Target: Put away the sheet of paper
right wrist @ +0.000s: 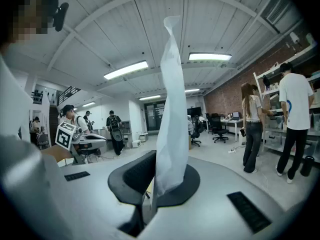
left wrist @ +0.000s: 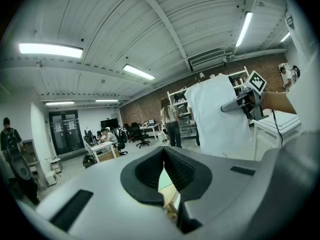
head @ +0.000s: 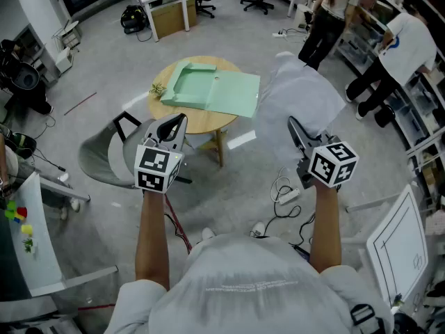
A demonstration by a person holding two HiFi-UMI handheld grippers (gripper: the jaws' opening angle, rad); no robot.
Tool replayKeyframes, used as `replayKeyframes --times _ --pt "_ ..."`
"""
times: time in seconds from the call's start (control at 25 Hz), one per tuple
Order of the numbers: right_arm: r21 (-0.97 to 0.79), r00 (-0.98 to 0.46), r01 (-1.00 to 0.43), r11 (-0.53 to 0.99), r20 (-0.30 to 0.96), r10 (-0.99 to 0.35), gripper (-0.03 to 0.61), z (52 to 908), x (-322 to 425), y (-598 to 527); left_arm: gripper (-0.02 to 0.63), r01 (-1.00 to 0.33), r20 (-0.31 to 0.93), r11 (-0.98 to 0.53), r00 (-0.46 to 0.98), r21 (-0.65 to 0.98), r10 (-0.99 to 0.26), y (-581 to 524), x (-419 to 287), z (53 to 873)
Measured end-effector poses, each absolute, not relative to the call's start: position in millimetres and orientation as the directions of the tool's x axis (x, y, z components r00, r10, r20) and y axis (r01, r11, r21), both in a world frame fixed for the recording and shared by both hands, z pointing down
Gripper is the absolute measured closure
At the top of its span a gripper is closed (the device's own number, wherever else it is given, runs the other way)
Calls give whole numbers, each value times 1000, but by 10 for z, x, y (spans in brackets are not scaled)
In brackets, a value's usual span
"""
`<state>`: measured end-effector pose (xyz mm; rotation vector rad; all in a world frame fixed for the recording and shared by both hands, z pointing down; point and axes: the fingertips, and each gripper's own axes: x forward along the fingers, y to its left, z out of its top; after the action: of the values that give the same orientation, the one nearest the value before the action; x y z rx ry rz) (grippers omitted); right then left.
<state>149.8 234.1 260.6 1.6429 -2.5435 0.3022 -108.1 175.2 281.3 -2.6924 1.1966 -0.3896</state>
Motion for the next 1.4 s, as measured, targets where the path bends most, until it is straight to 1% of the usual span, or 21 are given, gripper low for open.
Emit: replayKeyframes --times 0.28,0.48,0.6,0.84,1.16,1.4 --pt "-81 -442 -897 435 201 -874 551 2706 1034 2299 595 -686 171 -682 662 -254 -729 1711 -1341 2872" --pt "-110 -422 -907 408 184 -888 549 2801 686 2208 595 -669 182 -701 679 -245 -711 1675 -1634 3012" --pt "-142 -414 -909 392 196 -889 549 2858 559 2129 595 -675 185 -700 676 -233 -713 1599 -1764 3054" --pt "-134 -426 -904 405 227 -876 551 2900 396 1853 595 -700 182 -678 653 -224 -735 1370 -1996 3106" --pt "-163 -467 -883 440 222 -856 549 3009 444 1221 595 -728 219 -645 607 -232 -764 879 -2024 3199" --pt "-205 -501 -862 463 218 -837 549 3148 883 549 595 -737 248 -626 576 -255 -779 276 -1604 3242"
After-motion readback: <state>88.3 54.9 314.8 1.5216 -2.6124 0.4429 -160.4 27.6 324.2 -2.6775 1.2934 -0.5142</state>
